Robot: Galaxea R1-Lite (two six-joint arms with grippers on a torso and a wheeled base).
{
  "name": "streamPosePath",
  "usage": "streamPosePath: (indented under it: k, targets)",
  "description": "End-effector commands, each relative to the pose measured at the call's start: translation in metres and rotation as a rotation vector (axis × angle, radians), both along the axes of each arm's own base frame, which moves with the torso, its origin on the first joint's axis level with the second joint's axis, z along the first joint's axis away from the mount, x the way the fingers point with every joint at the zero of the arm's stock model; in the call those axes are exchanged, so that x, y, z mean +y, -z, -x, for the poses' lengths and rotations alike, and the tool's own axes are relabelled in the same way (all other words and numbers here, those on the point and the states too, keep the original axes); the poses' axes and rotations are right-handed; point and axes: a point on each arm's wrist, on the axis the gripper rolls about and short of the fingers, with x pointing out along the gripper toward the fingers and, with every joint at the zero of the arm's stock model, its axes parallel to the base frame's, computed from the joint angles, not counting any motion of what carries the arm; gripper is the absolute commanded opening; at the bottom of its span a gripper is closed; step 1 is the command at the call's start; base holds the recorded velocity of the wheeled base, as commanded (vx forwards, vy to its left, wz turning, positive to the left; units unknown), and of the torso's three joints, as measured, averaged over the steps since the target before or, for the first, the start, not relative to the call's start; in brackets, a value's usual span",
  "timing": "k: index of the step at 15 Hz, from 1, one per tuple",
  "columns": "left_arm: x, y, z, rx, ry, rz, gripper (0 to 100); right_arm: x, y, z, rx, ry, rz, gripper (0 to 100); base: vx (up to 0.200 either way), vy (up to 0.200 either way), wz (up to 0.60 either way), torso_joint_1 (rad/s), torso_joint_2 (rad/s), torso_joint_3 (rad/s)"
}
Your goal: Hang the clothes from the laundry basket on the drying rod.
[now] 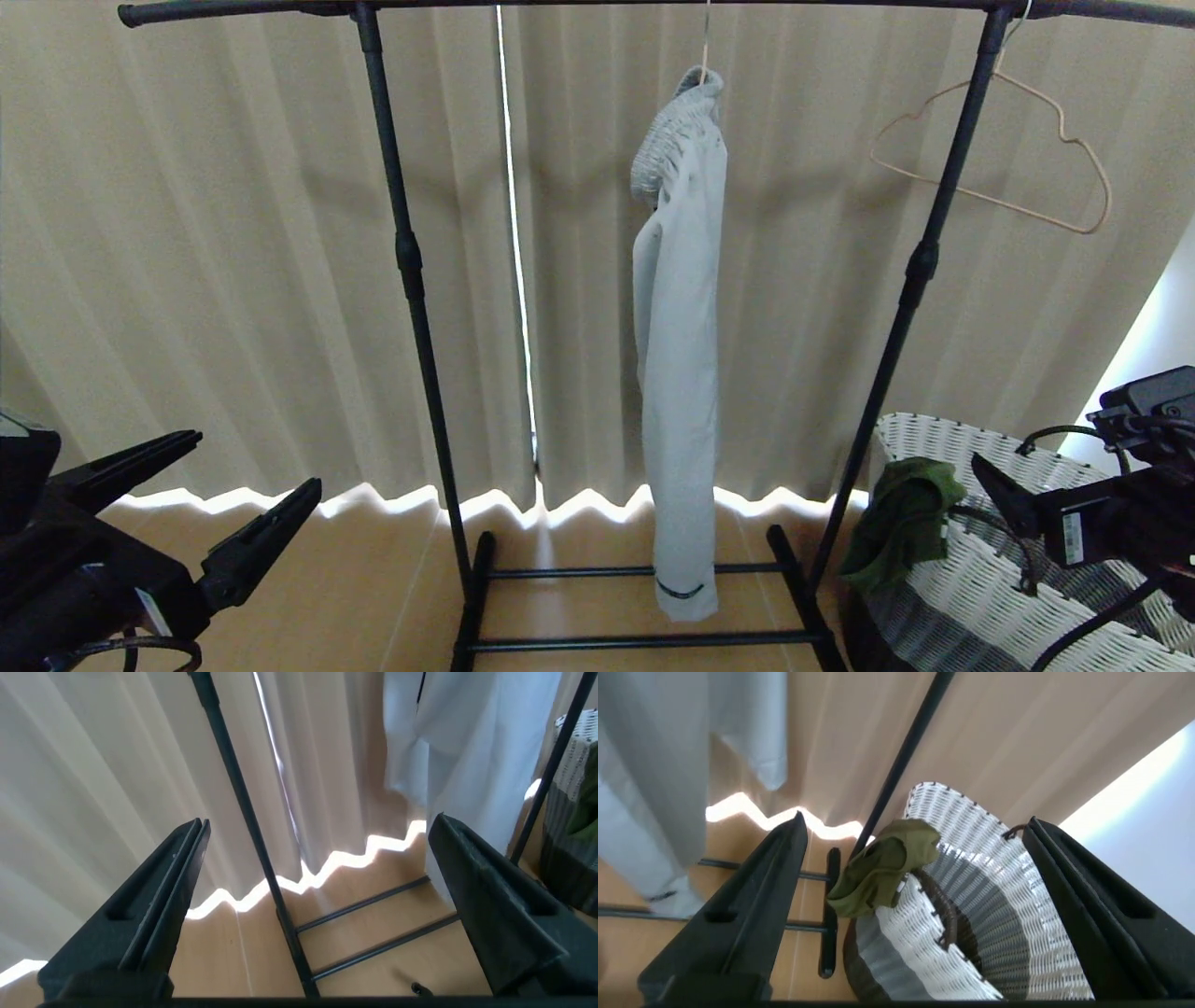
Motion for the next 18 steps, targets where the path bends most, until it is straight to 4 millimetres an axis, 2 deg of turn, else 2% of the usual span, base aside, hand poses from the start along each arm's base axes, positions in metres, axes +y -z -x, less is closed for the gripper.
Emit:
streamPosePath:
  k: [1,11,15,16,18]
  targets:
    - [0.0,0.0,0.0,-0.001,-0.001,0.0,100,0.0,0.001,0.001,0.002,-0.001,0.001,100,0.0,0.0,0.0,0.0,0.0,0.0]
    - [0.001,-0.003,0.002,-0.022,0.001,0.004,100,0.001,0.009,-0.001,0.044,-0.023,-0.002,100,0.0,0.0,0.0,0.0,0.0,0.0]
    - [0.0,-0.003,0.002,-0.023,0.005,-0.006,100,0.005,0.015,0.002,0.083,-0.21,-0.062,100,0.0,0.0,0.0,0.0,0.0,0.0]
    - [0.0,-0.003,0.002,-0.026,0.006,-0.021,100,0.006,0.019,0.005,0.105,-0.292,-0.104,100,0.0,0.0,0.0,0.0,0.0,0.0]
    - [0.0,-0.003,0.003,-0.029,0.006,-0.026,100,0.009,0.021,0.006,0.127,-0.348,-0.174,100,0.0,0.0,0.0,0.0,0.0,0.0]
